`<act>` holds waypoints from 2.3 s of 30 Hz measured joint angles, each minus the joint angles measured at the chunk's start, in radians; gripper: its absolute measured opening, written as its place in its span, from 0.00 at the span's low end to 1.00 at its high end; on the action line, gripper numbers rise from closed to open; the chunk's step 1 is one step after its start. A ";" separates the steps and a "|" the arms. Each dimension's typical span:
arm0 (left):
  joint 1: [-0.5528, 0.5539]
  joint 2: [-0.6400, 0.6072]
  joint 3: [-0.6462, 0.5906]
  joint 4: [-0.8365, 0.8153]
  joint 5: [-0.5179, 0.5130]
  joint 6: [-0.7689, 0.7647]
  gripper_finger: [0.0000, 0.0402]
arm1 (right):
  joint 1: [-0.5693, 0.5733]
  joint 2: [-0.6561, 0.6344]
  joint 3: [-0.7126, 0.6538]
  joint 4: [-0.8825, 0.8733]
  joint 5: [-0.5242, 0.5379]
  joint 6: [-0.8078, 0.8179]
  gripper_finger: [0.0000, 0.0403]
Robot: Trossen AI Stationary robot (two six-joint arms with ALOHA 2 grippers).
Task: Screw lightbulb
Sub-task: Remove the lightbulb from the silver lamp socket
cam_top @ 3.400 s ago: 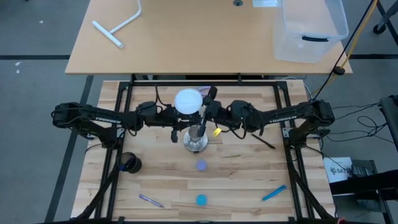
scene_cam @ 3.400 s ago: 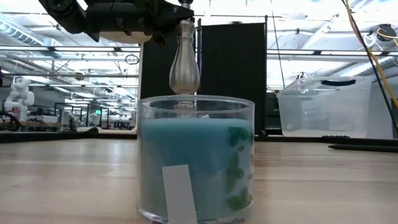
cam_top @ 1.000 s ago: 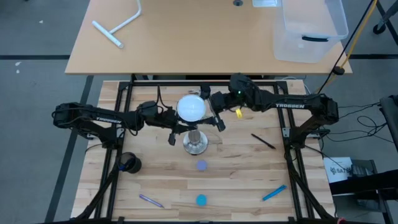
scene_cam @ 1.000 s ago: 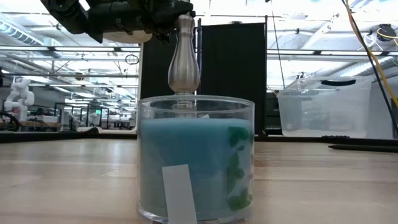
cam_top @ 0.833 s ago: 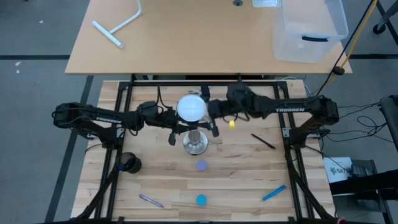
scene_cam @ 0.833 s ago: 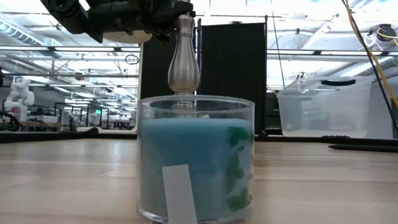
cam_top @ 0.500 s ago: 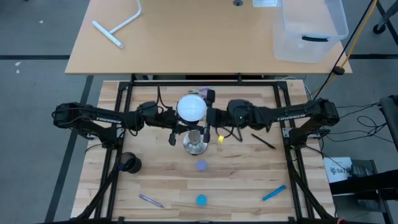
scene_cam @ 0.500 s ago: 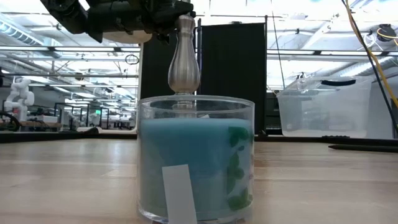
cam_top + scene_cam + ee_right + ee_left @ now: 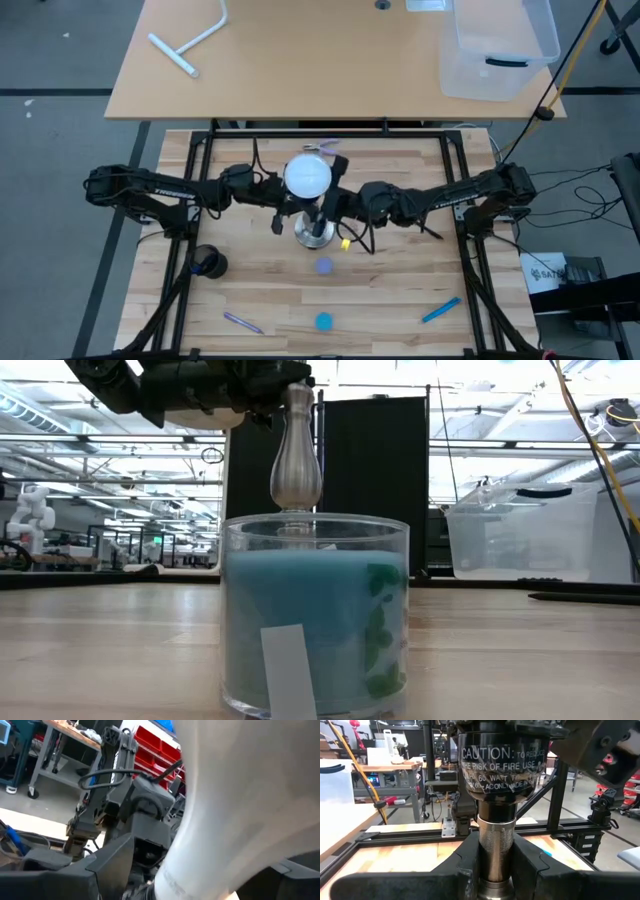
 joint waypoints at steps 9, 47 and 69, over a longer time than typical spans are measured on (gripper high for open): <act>0.000 0.000 0.000 0.000 -0.002 -0.018 0.19 | 0.000 -0.081 -0.205 0.256 0.049 0.004 0.70; 0.001 -0.001 -0.001 0.005 -0.015 -0.026 0.19 | -0.131 -0.069 -0.256 0.473 -0.317 0.258 0.38; -0.001 0.001 0.001 0.005 -0.018 -0.020 0.19 | -0.126 -0.065 -0.237 0.401 -0.331 0.219 0.42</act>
